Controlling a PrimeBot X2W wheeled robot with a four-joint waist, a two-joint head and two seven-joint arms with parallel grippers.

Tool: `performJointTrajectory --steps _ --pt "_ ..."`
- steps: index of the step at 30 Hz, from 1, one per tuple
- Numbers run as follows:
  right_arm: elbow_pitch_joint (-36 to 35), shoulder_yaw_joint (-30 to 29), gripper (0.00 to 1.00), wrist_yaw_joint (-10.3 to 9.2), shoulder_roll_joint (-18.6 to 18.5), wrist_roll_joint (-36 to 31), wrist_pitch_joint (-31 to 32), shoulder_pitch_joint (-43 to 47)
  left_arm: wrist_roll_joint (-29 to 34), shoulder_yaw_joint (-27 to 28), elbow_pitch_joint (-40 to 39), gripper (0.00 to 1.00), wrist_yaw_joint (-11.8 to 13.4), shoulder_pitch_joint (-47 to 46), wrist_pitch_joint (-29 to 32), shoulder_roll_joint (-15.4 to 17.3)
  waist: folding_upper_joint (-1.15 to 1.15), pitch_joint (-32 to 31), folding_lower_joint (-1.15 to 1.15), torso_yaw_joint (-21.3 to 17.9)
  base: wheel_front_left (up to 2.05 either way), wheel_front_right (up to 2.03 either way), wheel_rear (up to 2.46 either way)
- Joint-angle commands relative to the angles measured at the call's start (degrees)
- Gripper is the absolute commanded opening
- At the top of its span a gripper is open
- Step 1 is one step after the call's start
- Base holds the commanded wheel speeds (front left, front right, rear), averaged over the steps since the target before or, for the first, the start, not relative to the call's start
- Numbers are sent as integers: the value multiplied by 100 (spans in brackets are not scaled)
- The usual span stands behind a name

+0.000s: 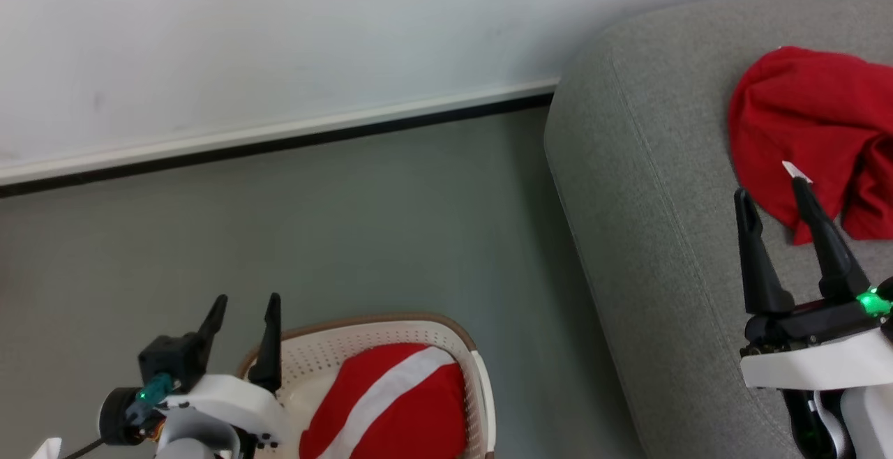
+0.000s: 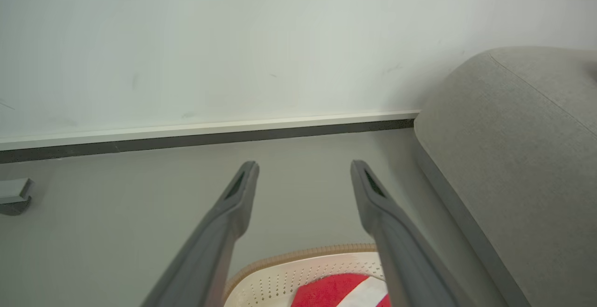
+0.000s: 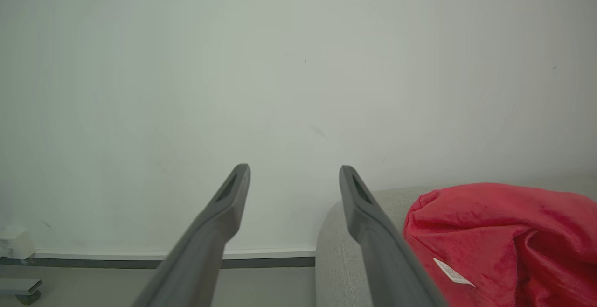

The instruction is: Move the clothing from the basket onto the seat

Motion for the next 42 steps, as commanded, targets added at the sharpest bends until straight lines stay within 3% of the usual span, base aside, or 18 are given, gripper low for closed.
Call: performJointTrajectory --steps 1,13,26,42 --pt "-67 -46 100 -13 27 32 5 -161 32 2 165 100 -45 -161 30 56 0 478 -1 -295 0 0 0" --pt "-483 -355 100 -13 118 9 5 -832 71 -440 1983 100 -408 -1272 642 239 0 1621 -1 -631 0 0 0" --pt "-956 -652 100 -13 382 -82 5 -1429 -29 -906 3753 100 -547 -2521 1744 406 0 2728 -1 -1077 0 0 0" --pt "-1427 -838 100 -13 688 -82 5 -1609 24 -1186 4519 100 -515 -3411 2121 799 0 3740 -1 -1624 0 0 0"
